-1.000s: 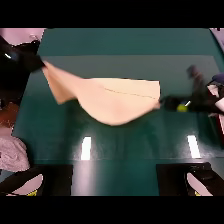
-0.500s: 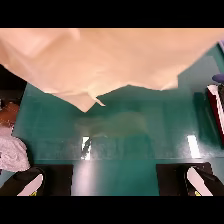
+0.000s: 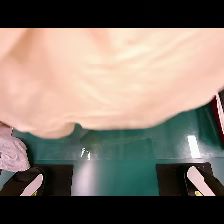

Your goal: Fold the shirts.

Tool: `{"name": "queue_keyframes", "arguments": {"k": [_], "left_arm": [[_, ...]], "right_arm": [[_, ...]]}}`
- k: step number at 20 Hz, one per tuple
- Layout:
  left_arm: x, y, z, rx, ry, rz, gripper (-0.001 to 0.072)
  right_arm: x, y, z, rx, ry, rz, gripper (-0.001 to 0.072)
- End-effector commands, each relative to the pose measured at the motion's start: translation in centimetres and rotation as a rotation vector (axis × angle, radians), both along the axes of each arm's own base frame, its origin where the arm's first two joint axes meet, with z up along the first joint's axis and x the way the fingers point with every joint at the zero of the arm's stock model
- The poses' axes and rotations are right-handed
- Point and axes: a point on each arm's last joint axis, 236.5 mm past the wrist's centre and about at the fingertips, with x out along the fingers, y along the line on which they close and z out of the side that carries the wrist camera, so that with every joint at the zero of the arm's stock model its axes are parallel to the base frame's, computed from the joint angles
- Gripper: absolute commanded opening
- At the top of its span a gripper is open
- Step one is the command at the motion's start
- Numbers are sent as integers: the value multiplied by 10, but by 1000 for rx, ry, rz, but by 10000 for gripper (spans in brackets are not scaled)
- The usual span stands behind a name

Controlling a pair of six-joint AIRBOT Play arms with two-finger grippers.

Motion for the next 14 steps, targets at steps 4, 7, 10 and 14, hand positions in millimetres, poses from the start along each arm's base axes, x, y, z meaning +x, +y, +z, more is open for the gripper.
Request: {"name": "queue_keyframes", "arguments": {"k": [4, 7, 10, 14], "left_arm": [[134, -3, -180, 29, 548, 18, 27], [188, -10, -282, 62, 845, -6, 28], [230, -12, -363, 84, 1037, -14, 27], [286, -12, -433, 85, 1095, 1, 28]], "right_arm": [[56, -25, -161, 259, 651, 93, 12], [78, -24, -252, 306, 957, 117, 12], [109, -10, -335, 322, 1139, 145, 12], [178, 1, -398, 276, 1065, 121, 12]]}}
